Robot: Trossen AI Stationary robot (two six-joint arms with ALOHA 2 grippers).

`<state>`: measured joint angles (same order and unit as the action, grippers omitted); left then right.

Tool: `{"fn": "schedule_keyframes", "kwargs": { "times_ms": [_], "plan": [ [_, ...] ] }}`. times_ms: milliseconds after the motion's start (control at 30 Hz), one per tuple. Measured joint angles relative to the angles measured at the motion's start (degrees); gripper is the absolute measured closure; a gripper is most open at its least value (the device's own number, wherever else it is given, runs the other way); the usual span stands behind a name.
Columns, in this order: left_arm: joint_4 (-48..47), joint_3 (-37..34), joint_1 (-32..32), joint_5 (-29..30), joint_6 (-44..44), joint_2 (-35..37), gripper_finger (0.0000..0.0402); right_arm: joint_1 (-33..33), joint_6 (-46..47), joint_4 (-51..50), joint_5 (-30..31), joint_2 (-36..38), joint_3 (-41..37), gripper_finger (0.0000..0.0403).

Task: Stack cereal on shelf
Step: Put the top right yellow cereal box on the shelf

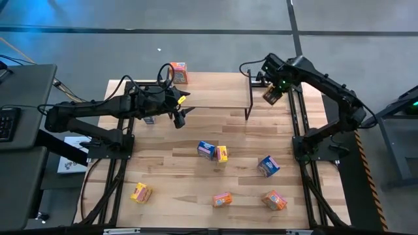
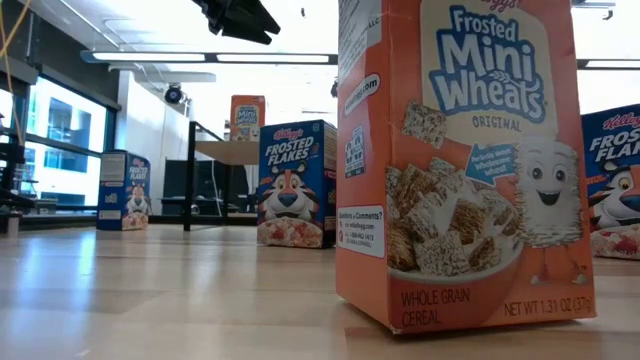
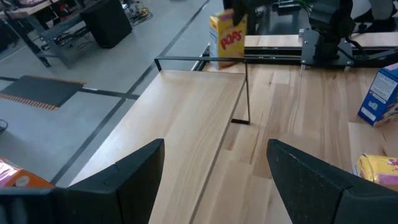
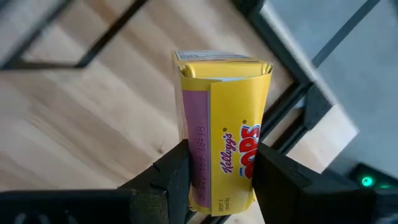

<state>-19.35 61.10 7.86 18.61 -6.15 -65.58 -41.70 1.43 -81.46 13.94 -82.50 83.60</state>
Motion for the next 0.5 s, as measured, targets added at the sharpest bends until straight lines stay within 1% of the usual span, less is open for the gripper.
{"fn": "schedule_keyframes", "kwargs": {
  "times_ms": [200, 367, 500],
  "plan": [
    [0.0, 0.0, 0.0, 0.0, 0.1, 0.0, 0.0128, 0.6, -0.8, 0.0, 4.0, 0.0, 8.3, 0.0260],
    [0.0, 0.0, 0.0, 0.0, 0.0, 0.0, 0.0128, 0.6, -4.7, 1.5, 7.3, 0.0, 14.8, 0.0260],
    [0.0, 0.0, 0.0, 0.0, 0.0, 0.0, 0.0128, 0.6, -9.1, 5.5, 7.1, 0.0, 18.9, 0.0260]
  ]
}}
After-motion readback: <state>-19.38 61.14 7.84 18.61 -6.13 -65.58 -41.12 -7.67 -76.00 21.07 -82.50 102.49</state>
